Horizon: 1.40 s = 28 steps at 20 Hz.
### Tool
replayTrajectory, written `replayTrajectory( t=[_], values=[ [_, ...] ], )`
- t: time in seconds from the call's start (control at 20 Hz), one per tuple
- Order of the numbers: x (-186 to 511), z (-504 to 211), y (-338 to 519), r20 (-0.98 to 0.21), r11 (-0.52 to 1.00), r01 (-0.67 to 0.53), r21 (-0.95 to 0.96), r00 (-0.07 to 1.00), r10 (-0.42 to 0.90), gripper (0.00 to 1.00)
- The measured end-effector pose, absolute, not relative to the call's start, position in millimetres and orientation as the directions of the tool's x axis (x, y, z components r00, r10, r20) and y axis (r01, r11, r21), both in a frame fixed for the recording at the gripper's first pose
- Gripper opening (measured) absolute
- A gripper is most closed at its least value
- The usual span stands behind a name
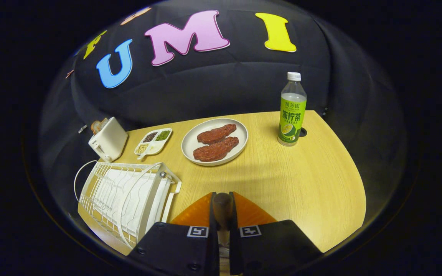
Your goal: Take the plate from the dish rack, then take the spoon from the basket and place it into the plate.
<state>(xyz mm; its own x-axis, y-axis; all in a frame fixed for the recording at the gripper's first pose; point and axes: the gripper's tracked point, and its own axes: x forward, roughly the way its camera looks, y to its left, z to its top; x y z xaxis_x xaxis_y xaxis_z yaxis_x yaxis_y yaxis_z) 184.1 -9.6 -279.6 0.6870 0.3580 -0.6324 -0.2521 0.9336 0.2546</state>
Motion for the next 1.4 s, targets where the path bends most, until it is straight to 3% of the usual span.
replayTrajectory(
  t=[0.45,0.8,1.4],
  values=[
    [156.3,-173.6,-32.9,-0.522,0.949,-0.164,0.270,0.803,0.287,0.13],
    [95.5,-135.6,-41.6,-0.526,0.947,-0.081,0.312,0.815,0.243,0.13],
    [-49.1,-245.0,23.5,-0.727,0.917,0.033,0.399,0.620,0.294,0.13]
  ],
)
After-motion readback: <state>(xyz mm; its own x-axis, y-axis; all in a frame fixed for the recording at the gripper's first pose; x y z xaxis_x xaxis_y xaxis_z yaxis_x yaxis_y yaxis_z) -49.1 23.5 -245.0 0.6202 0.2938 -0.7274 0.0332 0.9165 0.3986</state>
